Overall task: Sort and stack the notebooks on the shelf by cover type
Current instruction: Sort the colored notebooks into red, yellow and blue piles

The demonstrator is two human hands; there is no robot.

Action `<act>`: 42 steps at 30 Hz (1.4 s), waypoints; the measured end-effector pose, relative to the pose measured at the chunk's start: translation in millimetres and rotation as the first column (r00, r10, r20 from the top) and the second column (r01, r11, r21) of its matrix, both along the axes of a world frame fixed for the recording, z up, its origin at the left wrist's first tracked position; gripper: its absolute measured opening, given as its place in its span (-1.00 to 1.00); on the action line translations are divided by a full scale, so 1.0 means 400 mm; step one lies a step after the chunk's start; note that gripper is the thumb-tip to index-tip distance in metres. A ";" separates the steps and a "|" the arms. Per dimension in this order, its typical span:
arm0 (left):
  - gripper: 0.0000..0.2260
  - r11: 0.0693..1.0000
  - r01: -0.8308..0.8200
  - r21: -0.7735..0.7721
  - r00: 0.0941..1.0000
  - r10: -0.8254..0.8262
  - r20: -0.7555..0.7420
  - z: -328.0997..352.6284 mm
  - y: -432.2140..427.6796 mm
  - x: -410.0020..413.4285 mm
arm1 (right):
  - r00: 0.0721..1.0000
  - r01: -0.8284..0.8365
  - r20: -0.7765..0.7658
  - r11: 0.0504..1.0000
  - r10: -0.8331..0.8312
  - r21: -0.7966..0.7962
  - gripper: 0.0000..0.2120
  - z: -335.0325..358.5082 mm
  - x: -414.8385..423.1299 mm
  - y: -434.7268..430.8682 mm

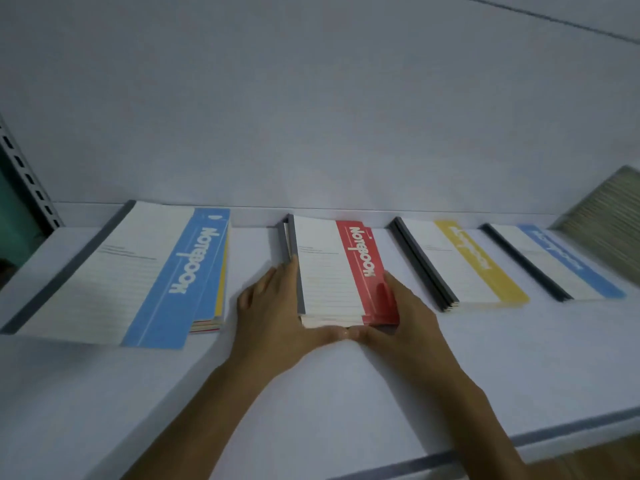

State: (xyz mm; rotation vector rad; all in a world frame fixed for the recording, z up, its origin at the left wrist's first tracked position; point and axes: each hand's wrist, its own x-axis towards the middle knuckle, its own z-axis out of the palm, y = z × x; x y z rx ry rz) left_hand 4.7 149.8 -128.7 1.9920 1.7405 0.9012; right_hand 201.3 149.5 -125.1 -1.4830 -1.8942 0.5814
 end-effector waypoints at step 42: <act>-0.48 0.972 -0.236 0.008 0.959 0.234 -0.159 0.030 -0.378 0.028 | 0.980 -0.037 0.197 0.995 0.018 0.097 -0.35 0.014 -0.008 -0.266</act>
